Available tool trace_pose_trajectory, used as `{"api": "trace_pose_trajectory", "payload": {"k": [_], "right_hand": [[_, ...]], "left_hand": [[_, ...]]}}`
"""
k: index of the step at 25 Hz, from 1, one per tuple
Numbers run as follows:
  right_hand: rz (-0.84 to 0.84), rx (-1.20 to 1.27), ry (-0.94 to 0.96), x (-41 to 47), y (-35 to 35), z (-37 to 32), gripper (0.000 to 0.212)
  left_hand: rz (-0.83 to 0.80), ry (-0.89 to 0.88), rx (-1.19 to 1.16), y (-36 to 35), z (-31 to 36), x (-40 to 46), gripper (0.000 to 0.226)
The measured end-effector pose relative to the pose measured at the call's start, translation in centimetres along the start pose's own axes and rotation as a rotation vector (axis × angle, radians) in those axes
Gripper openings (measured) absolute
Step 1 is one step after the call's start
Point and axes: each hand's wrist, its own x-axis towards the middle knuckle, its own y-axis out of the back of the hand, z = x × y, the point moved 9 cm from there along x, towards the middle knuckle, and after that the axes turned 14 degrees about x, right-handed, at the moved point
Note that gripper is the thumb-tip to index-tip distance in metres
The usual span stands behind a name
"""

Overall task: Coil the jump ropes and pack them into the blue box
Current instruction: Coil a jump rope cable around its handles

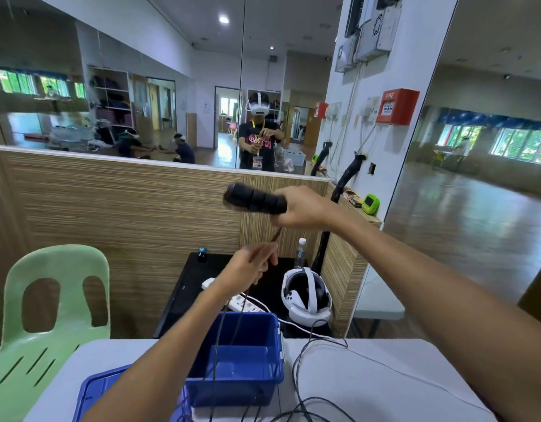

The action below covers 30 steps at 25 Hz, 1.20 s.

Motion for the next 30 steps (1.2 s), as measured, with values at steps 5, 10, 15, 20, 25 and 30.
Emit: {"api": "trace_pose_trajectory", "payload": {"k": [5, 10, 15, 20, 25, 30], "right_hand": [[-0.174, -0.192, 0.039, -3.8, -4.1, -0.2, 0.039], [0.014, -0.452, 0.065, -4.9, -6.2, 2.5, 0.055], [0.210, -0.400, -0.059, -3.4, -6.5, 5.3, 0.049], [0.254, -0.278, -0.093, -3.5, -5.1, 6.1, 0.033], [0.229, -0.327, -0.107, -4.1, -4.3, 5.7, 0.051], [0.233, -0.312, -0.098, -3.4, -5.3, 6.8, 0.036]], "left_hand": [[0.017, -0.045, 0.426, 5.5, 0.8, 1.7, 0.023], [-0.222, 0.064, 0.864, 7.0, 4.7, 3.0, 0.035], [0.041, 0.122, 0.883, 4.1, 9.6, 1.9, 0.028], [0.328, 0.119, 0.745, 1.3, 9.5, -2.3, 0.019], [0.467, 0.278, -0.191, -0.4, 5.7, -5.5, 0.011], [0.445, 0.317, -0.486, -2.5, 4.9, -5.6, 0.017]]}}
